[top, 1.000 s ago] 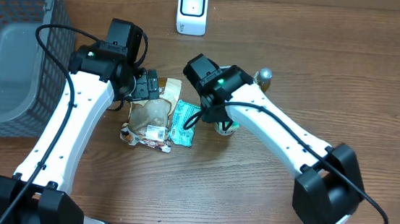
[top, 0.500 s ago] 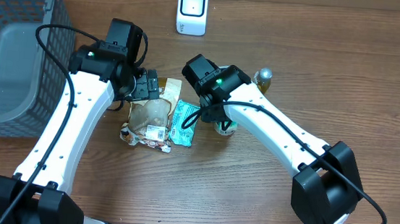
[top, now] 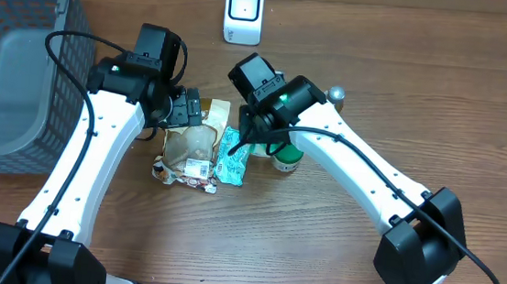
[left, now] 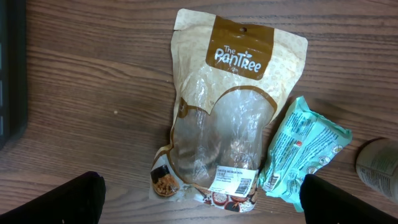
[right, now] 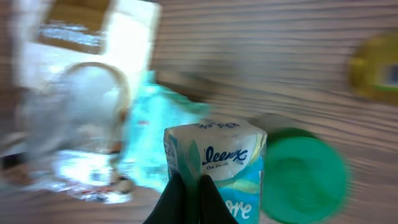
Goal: Scan the item barcode
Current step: 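Grasp the green Kleenex pack with the right gripper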
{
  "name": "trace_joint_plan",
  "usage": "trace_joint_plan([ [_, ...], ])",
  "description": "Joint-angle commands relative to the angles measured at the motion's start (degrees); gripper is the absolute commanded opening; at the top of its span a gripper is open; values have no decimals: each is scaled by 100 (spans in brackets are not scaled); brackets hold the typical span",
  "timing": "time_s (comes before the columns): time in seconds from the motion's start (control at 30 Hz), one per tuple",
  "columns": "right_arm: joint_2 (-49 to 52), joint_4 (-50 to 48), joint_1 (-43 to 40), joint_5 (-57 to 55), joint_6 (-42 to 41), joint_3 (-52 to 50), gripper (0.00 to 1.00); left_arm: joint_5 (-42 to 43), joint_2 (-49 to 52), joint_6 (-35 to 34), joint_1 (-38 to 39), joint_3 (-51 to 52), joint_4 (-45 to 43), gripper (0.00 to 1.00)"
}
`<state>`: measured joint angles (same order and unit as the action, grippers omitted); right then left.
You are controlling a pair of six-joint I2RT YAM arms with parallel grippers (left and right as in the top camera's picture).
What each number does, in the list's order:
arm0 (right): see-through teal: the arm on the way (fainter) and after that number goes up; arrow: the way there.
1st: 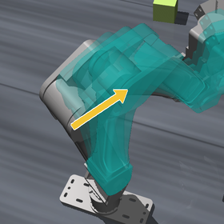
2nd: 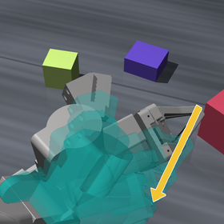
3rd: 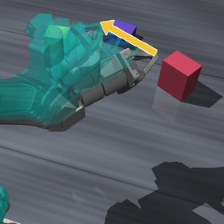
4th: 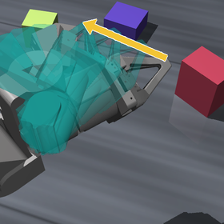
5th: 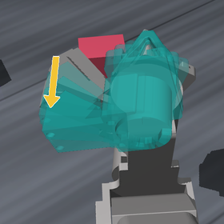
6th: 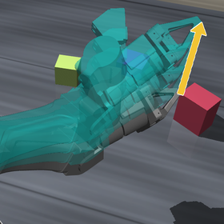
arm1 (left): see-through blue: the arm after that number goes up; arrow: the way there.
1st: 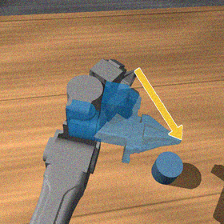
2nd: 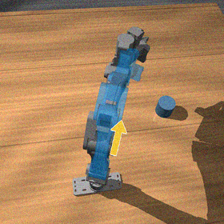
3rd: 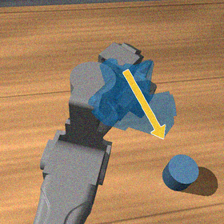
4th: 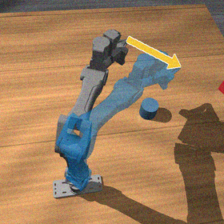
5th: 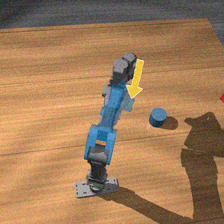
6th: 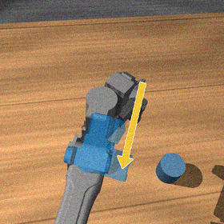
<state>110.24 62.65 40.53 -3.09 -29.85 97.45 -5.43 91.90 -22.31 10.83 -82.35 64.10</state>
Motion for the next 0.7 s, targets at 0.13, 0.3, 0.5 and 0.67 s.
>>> trace_joint_plan([
  [0.13,-83,-173,-9,730,-424,20,4,-55,-31,2,7,-63,-4,100],
  [0.3,63,-302,-22,726,-446,-184,4,-55,-31,2,7,-63,-4,99],
  [0.5,94,-608,-66,549,-627,-487,4,-55,-31,2,7,-63,-4,99],
  [0.67,96,-881,-181,468,-682,-883,4,-55,-31,2,7,-63,-4,99],
])
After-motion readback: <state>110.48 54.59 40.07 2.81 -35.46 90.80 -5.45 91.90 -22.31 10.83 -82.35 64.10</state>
